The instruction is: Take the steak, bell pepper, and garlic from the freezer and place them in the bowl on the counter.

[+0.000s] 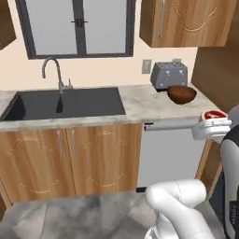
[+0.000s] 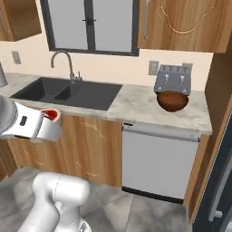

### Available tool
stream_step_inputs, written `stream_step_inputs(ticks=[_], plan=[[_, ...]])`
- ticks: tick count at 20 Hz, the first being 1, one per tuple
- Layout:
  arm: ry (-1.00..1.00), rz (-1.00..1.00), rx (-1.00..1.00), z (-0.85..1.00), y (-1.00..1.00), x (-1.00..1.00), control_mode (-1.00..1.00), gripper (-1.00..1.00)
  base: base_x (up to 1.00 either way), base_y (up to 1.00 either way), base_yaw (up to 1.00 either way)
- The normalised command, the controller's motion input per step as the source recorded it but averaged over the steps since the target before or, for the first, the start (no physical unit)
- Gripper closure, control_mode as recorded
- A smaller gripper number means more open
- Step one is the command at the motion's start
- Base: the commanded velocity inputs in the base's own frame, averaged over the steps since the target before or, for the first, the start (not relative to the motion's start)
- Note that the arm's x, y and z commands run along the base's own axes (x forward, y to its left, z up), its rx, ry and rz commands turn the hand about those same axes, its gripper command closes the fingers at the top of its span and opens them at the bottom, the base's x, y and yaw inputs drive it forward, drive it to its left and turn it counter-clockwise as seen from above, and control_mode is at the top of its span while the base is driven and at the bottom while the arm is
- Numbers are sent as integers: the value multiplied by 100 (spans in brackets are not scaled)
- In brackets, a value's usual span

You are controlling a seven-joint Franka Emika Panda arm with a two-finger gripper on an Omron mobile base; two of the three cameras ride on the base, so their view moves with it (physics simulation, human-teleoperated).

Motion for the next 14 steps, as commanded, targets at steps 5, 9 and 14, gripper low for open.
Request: stream_step_inputs(ticks=[5,9,14], plan=[[0,0,0,0,0,0,100,100,66,6,-61],[0,0,0,0,0,0,100,100,75,0,-55],[0,0,0,0,0,0,100,100,98,0,-20]])
